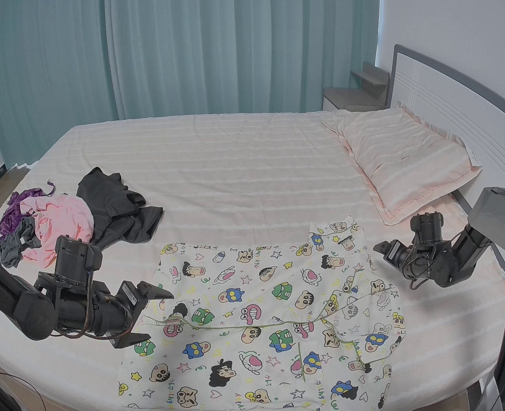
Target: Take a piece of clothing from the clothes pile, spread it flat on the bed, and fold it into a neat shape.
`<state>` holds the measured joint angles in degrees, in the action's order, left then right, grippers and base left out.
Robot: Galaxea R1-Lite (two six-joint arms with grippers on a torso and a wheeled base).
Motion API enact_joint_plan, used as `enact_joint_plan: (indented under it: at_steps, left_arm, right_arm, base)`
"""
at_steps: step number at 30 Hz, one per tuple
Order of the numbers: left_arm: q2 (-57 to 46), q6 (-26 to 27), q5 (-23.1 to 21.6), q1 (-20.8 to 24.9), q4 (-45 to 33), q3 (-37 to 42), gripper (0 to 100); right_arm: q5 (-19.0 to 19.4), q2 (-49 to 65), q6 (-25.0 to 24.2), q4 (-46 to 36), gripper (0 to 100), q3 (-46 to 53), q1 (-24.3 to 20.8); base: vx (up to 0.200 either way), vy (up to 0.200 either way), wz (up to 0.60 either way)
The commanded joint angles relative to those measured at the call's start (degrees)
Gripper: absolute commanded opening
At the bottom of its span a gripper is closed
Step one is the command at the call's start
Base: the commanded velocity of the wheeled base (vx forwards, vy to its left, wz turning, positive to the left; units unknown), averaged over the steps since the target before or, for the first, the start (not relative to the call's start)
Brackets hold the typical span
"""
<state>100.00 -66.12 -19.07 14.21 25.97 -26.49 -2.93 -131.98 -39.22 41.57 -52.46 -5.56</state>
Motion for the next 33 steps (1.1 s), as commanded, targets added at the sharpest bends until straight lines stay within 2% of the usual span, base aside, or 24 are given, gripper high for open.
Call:
enact_joint_plan:
  at_steps: [1, 33]
  left_arm:
    - [0.1, 0.0, -0.2, 0.0, 0.1, 0.8, 100]
    - [1.1, 0.3, -0.2, 1.2, 0.2, 1.4, 100]
  right_arm:
    - [0.0, 9.8, -3.4, 3.9, 100, 9.5, -2.1]
    - [-0.2, 11.3, -5.5, 4.0, 100, 11.9, -4.0]
  base:
    - [0.000, 0.200, 0.00]
    - [0.000, 0.006, 0.00]
